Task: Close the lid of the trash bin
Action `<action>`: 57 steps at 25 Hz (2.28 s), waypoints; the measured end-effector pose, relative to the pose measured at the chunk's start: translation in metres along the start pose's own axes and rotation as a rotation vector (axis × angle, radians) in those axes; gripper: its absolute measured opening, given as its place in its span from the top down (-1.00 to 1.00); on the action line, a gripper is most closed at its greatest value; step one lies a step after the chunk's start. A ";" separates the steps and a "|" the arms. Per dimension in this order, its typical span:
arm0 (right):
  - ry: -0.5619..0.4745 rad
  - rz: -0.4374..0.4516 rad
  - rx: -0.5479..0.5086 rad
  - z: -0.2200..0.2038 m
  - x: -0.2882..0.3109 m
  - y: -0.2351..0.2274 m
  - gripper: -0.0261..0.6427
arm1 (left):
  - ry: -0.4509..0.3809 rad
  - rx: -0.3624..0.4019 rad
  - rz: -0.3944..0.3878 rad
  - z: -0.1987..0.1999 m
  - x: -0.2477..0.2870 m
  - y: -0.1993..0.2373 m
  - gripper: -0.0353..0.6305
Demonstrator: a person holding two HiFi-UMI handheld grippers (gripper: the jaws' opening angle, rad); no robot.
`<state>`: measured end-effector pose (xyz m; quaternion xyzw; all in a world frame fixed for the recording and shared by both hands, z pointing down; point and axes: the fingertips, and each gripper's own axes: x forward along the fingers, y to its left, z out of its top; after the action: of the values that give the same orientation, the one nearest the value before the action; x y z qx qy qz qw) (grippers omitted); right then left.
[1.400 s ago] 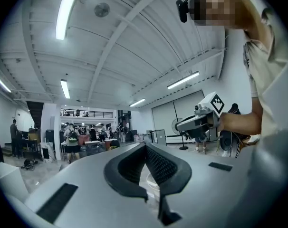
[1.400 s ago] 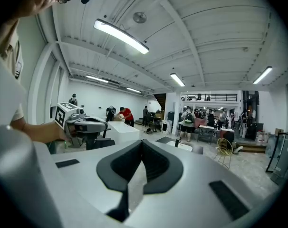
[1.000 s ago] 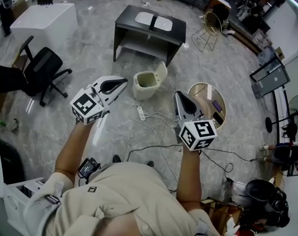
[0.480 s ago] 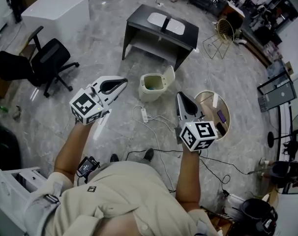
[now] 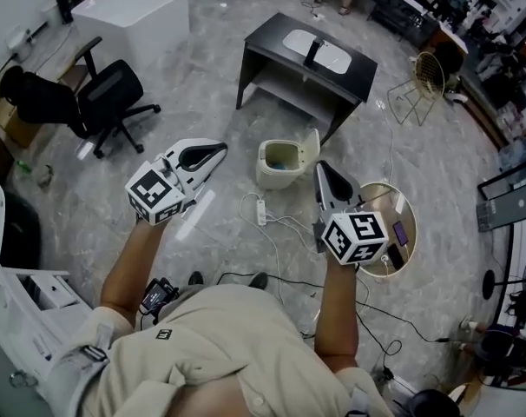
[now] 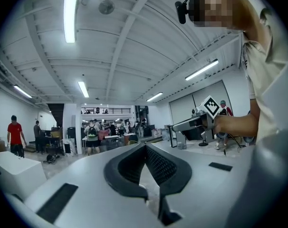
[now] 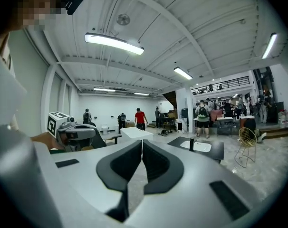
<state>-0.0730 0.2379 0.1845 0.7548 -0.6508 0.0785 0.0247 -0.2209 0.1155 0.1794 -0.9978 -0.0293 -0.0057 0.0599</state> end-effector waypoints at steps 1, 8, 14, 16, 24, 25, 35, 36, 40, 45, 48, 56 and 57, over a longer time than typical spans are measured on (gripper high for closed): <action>0.000 0.010 0.002 0.001 0.001 -0.009 0.84 | 0.006 0.001 0.009 0.000 0.007 -0.002 0.84; 0.010 0.089 0.013 0.001 0.003 -0.063 0.84 | 0.032 -0.001 0.080 0.002 0.051 -0.019 0.85; 0.000 0.131 0.027 0.000 -0.008 -0.097 0.84 | 0.059 0.008 0.115 0.005 0.079 -0.042 0.85; -0.008 0.137 0.038 -0.002 -0.012 -0.109 0.84 | 0.064 0.020 0.120 0.008 0.089 -0.048 0.84; -0.036 0.107 0.066 0.001 -0.047 -0.147 0.84 | 0.084 0.041 0.096 0.020 0.120 -0.076 0.85; -0.039 0.092 0.072 0.000 -0.052 -0.154 0.84 | 0.086 0.044 0.084 0.021 0.126 -0.078 0.85; -0.004 -0.102 0.103 -0.034 -0.113 -0.237 0.84 | 0.053 0.040 -0.037 0.010 0.201 -0.100 0.85; 0.000 -0.123 0.101 -0.034 -0.115 -0.245 0.84 | 0.045 0.035 -0.047 0.009 0.208 -0.098 0.84; 0.011 -0.176 0.090 -0.032 -0.113 -0.258 0.84 | 0.025 0.000 -0.088 0.005 0.231 -0.090 0.85; 0.038 -0.209 0.077 -0.036 -0.094 -0.256 0.84 | 0.003 -0.011 -0.141 -0.009 0.246 -0.066 0.84; 0.046 -0.237 0.088 -0.037 -0.074 -0.259 0.84 | 0.001 -0.025 -0.164 -0.016 0.253 -0.043 0.84; 0.058 -0.286 0.094 -0.023 -0.001 -0.251 0.84 | -0.012 -0.054 -0.208 -0.027 0.265 0.038 0.84; 0.062 -0.292 0.093 -0.021 0.009 -0.250 0.84 | -0.015 -0.059 -0.217 -0.029 0.268 0.048 0.85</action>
<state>0.1728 0.2704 0.2230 0.8390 -0.5286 0.1272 0.0209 0.0489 0.0797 0.2060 -0.9900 -0.1376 -0.0058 0.0294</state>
